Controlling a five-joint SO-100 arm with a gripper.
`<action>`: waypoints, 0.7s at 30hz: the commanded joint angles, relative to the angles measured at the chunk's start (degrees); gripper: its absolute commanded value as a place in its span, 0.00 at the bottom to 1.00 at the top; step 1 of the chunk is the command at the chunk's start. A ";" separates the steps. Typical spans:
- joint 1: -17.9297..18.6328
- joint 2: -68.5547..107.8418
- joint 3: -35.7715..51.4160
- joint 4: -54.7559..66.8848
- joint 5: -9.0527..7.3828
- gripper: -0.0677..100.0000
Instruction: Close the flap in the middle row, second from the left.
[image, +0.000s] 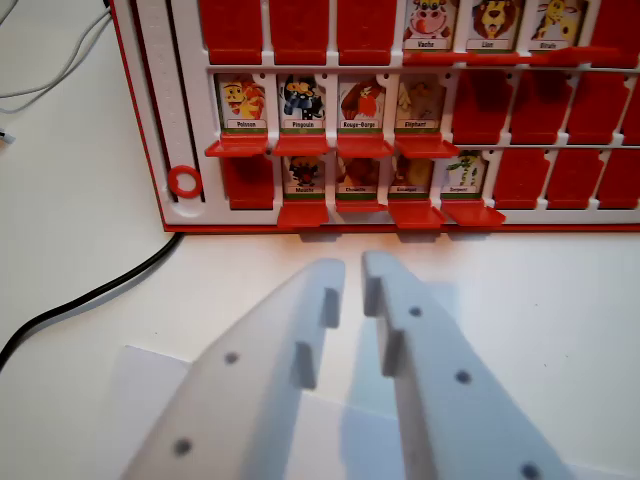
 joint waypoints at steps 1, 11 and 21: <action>-0.35 -5.63 -0.62 -7.29 0.00 0.02; -1.32 -17.23 1.32 -16.70 0.26 0.02; -1.93 -25.49 2.02 -21.88 1.41 0.02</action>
